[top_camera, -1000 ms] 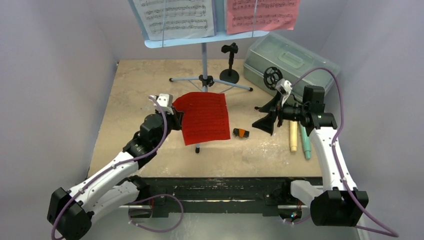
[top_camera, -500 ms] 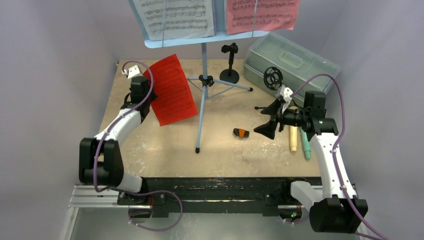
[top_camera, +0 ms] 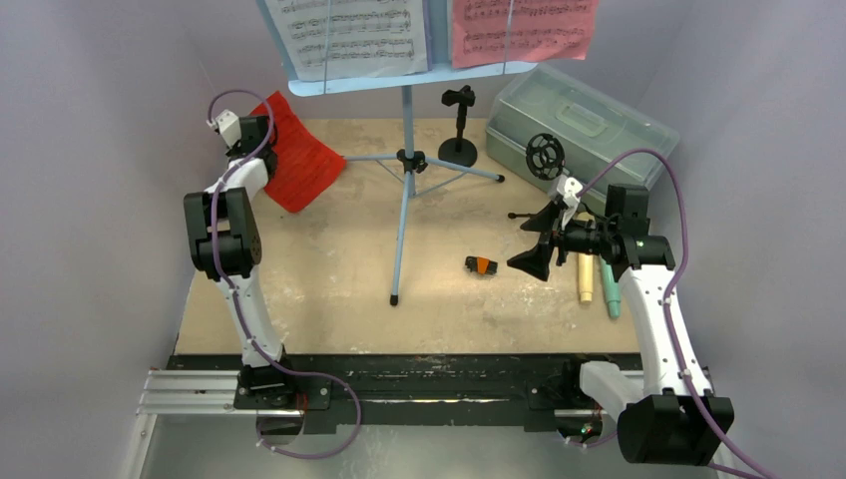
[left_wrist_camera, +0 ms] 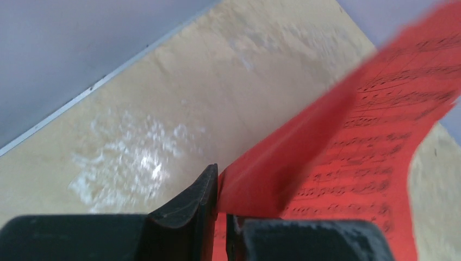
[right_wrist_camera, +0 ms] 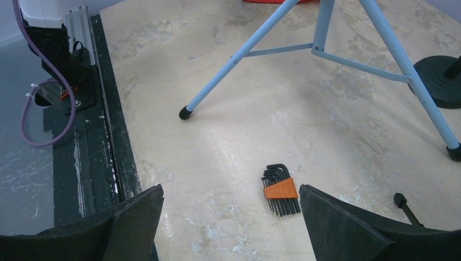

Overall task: Pack up the instrument practice props
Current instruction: Place the sheet music at the corner of the board, then pick up the sheet music from the music stand.

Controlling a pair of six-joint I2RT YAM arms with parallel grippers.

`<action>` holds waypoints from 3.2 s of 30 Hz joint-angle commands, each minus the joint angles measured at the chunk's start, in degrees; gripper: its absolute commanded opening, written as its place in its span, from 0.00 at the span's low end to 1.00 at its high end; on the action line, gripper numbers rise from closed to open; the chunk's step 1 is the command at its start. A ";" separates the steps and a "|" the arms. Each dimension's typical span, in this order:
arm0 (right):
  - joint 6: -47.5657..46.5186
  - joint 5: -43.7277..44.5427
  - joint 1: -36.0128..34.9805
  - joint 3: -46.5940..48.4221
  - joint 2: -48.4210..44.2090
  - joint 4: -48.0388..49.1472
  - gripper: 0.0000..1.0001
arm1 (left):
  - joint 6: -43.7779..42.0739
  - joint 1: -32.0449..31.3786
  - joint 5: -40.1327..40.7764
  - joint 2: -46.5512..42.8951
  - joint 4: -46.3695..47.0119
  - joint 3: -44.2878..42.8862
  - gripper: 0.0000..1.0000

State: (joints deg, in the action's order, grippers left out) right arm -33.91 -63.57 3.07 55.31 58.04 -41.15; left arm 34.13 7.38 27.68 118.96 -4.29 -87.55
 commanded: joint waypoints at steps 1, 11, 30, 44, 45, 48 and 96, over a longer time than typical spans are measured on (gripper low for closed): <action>-1.73 0.31 0.18 0.06 -0.82 -0.78 0.99 | 3.64 1.86 3.73 7.13 -7.30 -14.25 0.22; -2.38 0.03 0.18 0.06 -0.47 -1.31 0.99 | 7.76 2.08 5.87 -1.68 -23.69 -13.48 0.97; -10.15 -4.06 0.78 0.22 -1.41 -5.17 0.99 | -3.94 1.99 -54.38 -54.38 8.77 46.94 0.99; -17.76 3.88 0.80 24.69 4.05 -21.55 0.99 | -15.06 -7.59 -49.82 -65.36 1.75 50.98 0.99; -16.99 4.03 0.80 26.79 4.63 -21.90 0.99 | -15.04 -8.23 -49.72 -65.61 1.75 51.06 0.99; -16.09 4.46 0.80 32.69 6.09 -23.43 0.99 | -15.06 -8.37 -49.10 -65.99 1.57 50.99 0.99; 49.35 19.61 7.99 74.08 21.85 15.82 0.99 | -15.50 -8.45 -48.78 -63.81 0.34 50.28 0.99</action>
State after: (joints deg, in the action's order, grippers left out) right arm 0.32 -47.64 10.22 129.67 77.36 -37.41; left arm 19.88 -0.84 -20.82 54.94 -4.62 -36.62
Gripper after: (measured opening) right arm 0.987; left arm 0.991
